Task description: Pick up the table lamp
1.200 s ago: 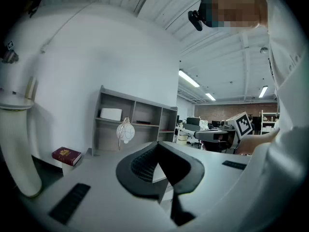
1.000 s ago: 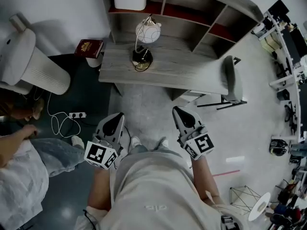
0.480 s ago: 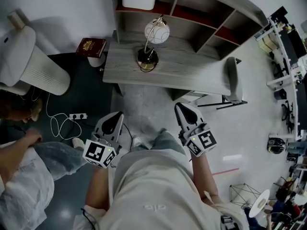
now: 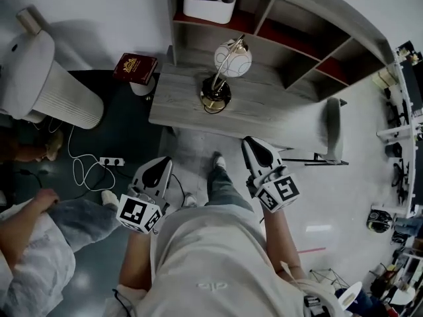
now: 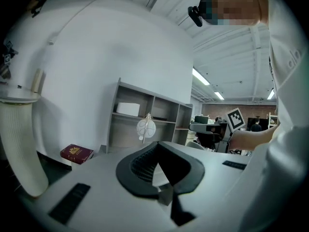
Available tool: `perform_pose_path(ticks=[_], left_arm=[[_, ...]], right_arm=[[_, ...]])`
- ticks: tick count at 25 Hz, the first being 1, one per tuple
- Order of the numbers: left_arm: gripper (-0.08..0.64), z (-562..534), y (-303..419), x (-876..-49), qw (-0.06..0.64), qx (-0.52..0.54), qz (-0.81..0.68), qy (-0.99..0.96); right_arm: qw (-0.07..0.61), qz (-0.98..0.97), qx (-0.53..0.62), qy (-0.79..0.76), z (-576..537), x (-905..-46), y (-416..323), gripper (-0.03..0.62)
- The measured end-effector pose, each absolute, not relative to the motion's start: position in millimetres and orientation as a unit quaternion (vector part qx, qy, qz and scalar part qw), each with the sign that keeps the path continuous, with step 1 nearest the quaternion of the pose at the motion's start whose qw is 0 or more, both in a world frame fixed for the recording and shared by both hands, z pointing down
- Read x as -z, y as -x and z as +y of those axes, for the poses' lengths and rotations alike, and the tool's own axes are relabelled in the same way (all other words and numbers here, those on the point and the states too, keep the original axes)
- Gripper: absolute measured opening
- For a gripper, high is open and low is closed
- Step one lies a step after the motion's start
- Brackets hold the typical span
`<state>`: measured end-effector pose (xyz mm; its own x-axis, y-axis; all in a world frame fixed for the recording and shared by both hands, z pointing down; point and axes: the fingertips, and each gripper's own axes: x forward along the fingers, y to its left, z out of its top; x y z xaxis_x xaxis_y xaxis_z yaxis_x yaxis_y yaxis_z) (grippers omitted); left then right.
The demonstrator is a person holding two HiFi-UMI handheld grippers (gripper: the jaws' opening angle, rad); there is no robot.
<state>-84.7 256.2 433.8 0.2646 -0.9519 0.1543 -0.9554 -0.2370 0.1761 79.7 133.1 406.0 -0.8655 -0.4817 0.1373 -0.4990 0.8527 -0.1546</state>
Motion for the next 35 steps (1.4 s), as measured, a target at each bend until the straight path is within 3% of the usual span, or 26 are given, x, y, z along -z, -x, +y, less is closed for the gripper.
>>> perform_pose_path(ticks=[10, 16, 35], left_arm=[[0.014, 164.7, 113.8, -432.9, 0.133, -0.012, -0.669, -0.731], [0.014, 135.8, 114.1, -441.4, 0.148, -0.018, -0.708, -0.690], [0.014, 106.2, 118.4, -478.3, 0.194, -0.005, -0.747, -0.636]], right_arm=[[0.074, -0.978, -0.110, -0.159, 11.6, -422.0, -9.8, 0.049], [0.092, -0.983, -0.127, -0.096, -27.1, -438.1, 19.3, 0.100], [0.103, -0.983, -0.150, -0.014, -43.7, -456.6, 81.6, 0.132]])
